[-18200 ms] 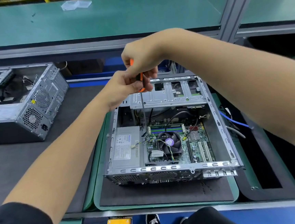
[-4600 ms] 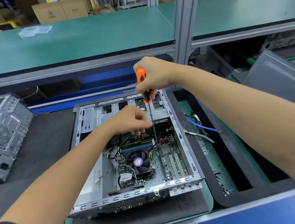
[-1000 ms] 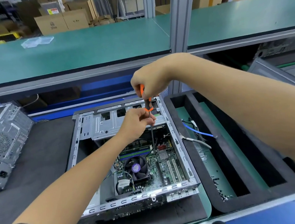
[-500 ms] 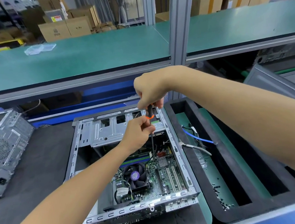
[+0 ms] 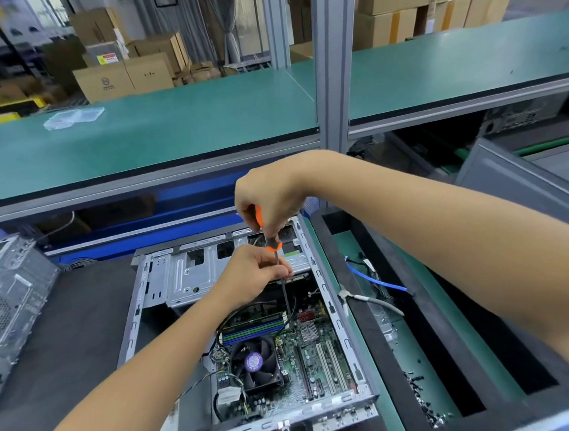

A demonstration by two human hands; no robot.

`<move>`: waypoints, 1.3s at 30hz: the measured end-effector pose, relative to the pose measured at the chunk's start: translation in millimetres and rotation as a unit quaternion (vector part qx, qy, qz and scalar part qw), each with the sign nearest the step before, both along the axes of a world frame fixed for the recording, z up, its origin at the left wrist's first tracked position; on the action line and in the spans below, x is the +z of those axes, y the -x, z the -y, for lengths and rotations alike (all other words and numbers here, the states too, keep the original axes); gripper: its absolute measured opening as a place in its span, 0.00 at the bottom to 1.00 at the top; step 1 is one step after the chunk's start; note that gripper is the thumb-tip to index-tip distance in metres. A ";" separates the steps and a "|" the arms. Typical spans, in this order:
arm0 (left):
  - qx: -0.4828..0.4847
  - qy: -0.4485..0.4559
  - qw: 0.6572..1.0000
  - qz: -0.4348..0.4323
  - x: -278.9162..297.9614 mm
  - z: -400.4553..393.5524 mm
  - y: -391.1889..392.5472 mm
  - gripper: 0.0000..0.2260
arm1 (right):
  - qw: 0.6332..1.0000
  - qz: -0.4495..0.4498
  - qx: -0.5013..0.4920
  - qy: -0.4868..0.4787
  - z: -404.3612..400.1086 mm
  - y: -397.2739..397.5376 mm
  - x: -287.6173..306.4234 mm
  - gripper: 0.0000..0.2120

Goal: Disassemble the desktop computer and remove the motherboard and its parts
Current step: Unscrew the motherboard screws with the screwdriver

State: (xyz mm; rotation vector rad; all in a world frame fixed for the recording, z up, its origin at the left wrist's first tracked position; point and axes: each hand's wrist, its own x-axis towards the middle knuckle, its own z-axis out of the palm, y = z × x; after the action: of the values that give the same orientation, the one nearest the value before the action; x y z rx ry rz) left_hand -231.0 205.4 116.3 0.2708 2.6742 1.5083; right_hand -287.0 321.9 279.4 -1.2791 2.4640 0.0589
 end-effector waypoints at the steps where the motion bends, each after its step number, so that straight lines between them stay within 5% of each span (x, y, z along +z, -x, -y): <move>1: 0.008 0.005 1.000 -0.005 -2.1 1.1 0.2 0.13 | 1.000 0.001 -0.005 0.012 0.1 0.7 1.2 0.10; 7: 0.042 -0.024 0.999 -0.014 -6.8 -2.7 2.3 0.19 | 0.995 -0.014 -0.087 0.041 0.6 -3.1 0.6 0.22; 14: 0.049 -0.052 0.997 -0.016 -11.6 -10.9 1.7 0.15 | 0.993 -0.026 -0.114 -0.016 -2.4 -3.4 7.3 0.12; 22: 0.055 -0.029 0.997 -0.044 -12.7 -3.0 -2.0 0.15 | 1.000 -0.004 0.008 -0.004 -4.8 -1.0 8.4 0.08; 29: 0.056 0.003 0.997 -0.046 -11.0 -2.9 -6.2 0.15 | 0.991 0.111 -0.076 0.017 -3.9 -2.6 8.0 0.19; 32: 0.062 0.024 0.996 -0.051 -10.7 -2.9 -6.6 0.16 | 0.989 0.068 -0.129 -0.001 -1.3 -5.2 9.5 0.27; 39: 0.061 0.024 0.997 -0.037 -10.5 -0.6 -6.7 0.19 | 0.999 -0.018 -0.042 -0.008 4.7 -6.8 2.6 0.07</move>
State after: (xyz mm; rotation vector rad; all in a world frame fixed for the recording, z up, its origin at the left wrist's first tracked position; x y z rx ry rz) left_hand -224.3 206.0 105.8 0.1682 2.8285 1.4921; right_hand -280.2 317.3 282.0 -1.1772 2.5382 0.0808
